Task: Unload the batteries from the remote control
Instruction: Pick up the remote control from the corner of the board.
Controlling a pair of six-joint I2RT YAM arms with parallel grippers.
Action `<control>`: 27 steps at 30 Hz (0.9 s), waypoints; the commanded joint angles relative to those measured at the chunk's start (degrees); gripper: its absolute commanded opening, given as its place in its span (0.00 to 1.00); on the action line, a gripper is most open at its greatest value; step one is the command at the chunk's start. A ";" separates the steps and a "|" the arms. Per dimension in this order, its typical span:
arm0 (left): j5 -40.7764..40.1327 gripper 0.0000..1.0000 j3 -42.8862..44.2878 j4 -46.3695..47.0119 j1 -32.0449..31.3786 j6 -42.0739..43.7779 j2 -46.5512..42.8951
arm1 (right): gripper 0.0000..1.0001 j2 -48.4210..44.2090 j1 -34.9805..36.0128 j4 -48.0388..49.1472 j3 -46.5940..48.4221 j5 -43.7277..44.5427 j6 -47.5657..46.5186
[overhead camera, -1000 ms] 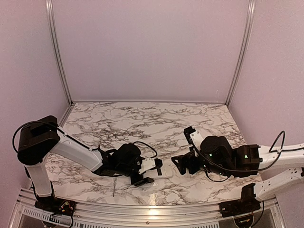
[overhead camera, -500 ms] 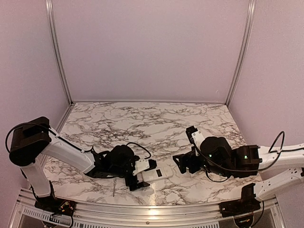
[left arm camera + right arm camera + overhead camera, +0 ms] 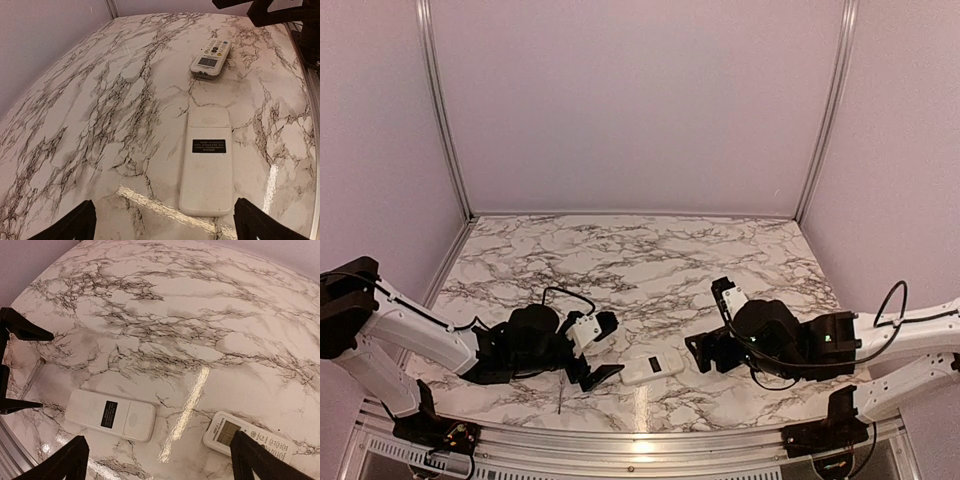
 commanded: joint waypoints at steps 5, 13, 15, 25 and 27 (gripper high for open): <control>0.30 0.99 -1.02 2.96 -0.19 -1.91 2.11 | 0.96 2.42 -0.10 -0.84 0.77 -8.48 4.79; 1.47 0.98 -0.11 2.02 -0.17 -1.46 5.81 | 0.96 6.98 -1.47 0.33 1.77 -19.58 6.61; 1.86 0.98 0.06 2.08 -0.17 -1.21 6.47 | 0.98 9.08 -1.90 0.36 2.29 -20.28 6.56; 2.41 0.98 2.06 3.21 -0.19 -0.09 10.32 | 0.97 17.33 -7.56 6.52 2.78 -23.09 3.00; 3.86 0.97 2.92 3.40 -0.23 0.30 11.87 | 0.94 19.16 -9.18 7.33 3.30 -23.81 1.65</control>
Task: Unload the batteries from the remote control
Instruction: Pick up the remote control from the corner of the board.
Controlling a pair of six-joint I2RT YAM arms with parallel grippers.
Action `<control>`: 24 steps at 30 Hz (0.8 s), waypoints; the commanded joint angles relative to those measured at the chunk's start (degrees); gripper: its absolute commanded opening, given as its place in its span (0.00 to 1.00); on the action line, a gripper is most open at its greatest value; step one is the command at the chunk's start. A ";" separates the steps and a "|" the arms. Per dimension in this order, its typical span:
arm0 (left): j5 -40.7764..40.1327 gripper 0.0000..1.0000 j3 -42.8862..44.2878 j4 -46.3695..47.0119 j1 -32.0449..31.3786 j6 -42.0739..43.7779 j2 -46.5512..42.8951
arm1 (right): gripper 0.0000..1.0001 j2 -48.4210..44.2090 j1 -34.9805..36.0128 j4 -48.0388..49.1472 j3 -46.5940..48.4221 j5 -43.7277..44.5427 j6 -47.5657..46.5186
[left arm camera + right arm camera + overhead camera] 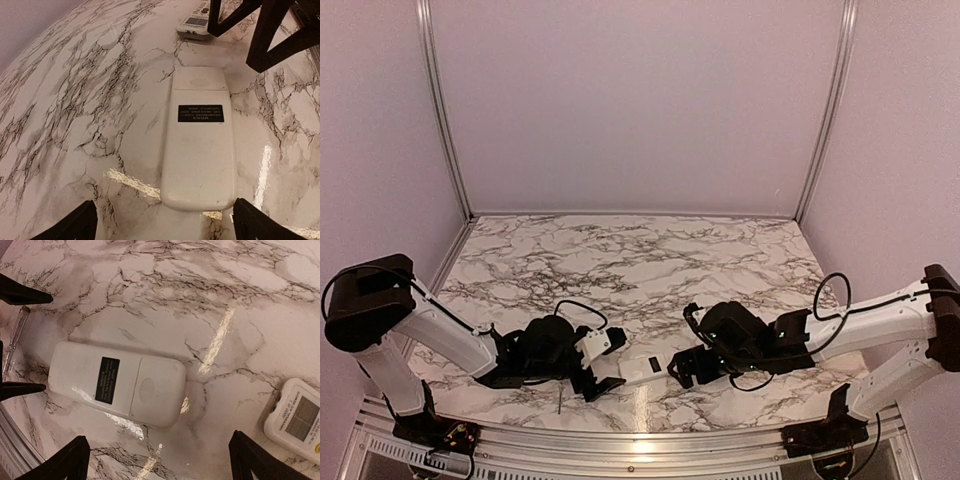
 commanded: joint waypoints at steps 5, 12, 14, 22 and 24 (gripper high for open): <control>2.51 0.95 4.08 2.01 -0.18 1.39 5.82 | 0.85 7.57 -5.79 5.16 4.33 -4.80 -5.66; 1.98 0.92 4.68 3.14 -0.17 1.50 7.47 | 0.69 12.08 -8.68 7.31 5.43 -8.00 -7.81; 1.75 0.92 4.65 3.26 -0.20 1.60 7.61 | 0.65 12.79 -8.93 7.74 5.48 -8.60 -8.01; 1.61 0.94 5.83 3.69 -0.17 3.40 8.43 | 0.61 14.77 -9.03 8.45 5.70 -10.56 -8.43; 2.74 0.95 6.58 2.90 -0.17 3.92 8.85 | 0.60 14.61 -9.00 8.37 5.57 -10.49 -8.43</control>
